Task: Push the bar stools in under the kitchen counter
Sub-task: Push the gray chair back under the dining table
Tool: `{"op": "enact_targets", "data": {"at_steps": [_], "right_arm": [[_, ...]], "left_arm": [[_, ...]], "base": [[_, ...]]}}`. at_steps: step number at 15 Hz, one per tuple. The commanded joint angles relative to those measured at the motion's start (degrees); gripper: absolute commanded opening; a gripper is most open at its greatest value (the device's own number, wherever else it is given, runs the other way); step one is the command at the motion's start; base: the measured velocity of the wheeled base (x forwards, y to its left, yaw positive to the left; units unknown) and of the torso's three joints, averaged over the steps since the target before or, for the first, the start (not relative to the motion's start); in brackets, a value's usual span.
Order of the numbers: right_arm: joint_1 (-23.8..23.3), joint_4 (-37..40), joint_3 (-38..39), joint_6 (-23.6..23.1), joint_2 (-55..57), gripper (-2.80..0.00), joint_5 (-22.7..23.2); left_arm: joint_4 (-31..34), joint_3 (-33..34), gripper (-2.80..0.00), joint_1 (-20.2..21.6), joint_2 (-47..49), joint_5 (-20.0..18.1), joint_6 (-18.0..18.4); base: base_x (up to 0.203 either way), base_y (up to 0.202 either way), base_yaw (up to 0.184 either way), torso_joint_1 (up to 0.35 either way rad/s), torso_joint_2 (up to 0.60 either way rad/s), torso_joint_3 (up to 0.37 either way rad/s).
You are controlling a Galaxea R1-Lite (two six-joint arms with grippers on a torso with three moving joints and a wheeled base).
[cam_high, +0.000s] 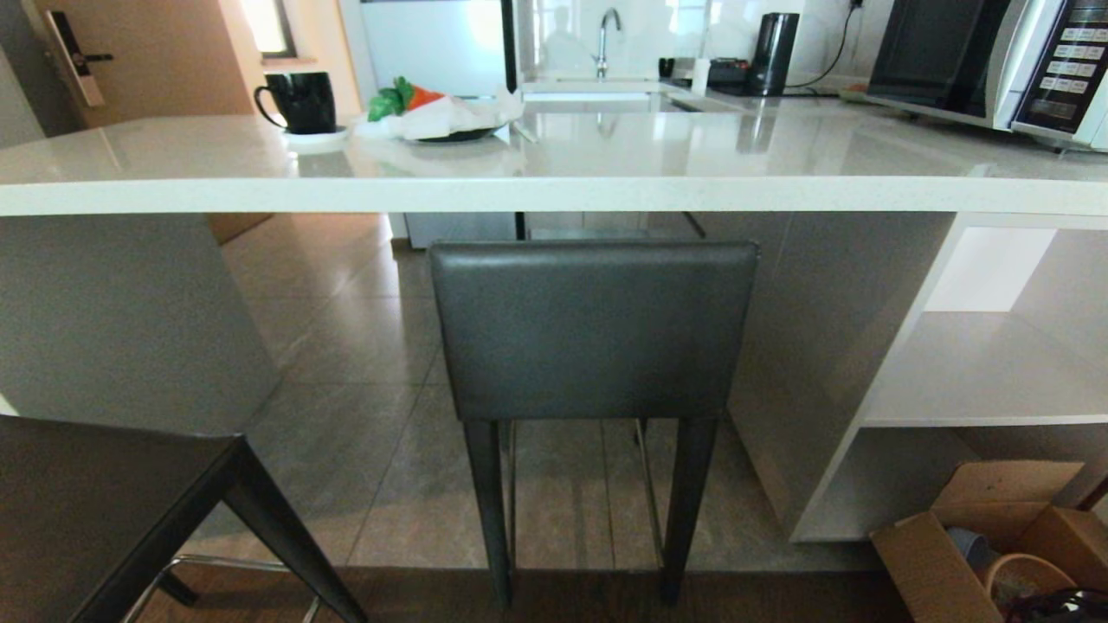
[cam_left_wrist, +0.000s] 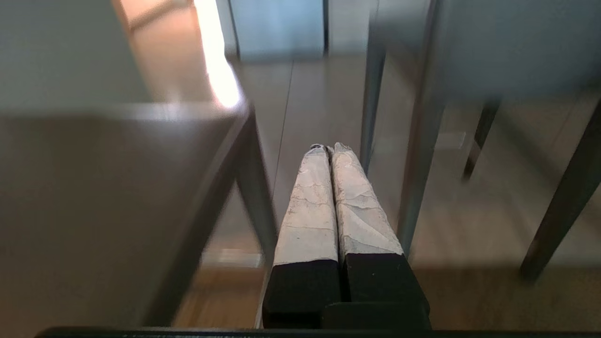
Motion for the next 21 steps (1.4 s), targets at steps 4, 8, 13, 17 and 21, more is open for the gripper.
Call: {"op": "enact_targets", "data": {"at_steps": [4, 8, 13, 17, 21], "right_arm": [[0.1, 4.3, 2.3, 5.5, 0.0, -2.8, 2.0], [0.1, 4.3, 2.3, 5.8, 0.0, -2.8, 1.6], [0.1, 4.3, 2.3, 6.2, 0.0, -2.8, 1.5], [0.1, 4.3, 2.3, 7.4, 0.0, -2.8, 0.8], [0.1, 4.2, 2.3, 7.4, 0.0, -2.8, 0.8]], "left_arm": [[1.9, 3.6, -2.8, 0.0, -0.1, -0.6, 0.5], [1.9, 3.6, -2.8, -0.1, -0.1, 0.1, -2.7], [1.9, 3.6, -2.8, -0.1, -0.1, 0.2, -2.8], [1.9, 3.6, -2.8, -0.1, -0.1, 0.2, -2.8], [1.9, 3.6, -2.8, -0.1, -0.1, 0.3, -3.0]], "base": [[0.0, 0.0, 0.0, 0.0, 0.0, 0.0], [0.0, 0.0, 0.0, 0.0, 0.0, 0.0], [-0.046, 0.0, 0.0, 0.005, 0.0, 0.001], [-0.2, 0.0, -0.002, 0.001, 0.0, 0.003], [-0.198, 0.0, 0.0, 0.002, 0.0, 0.002]]}}
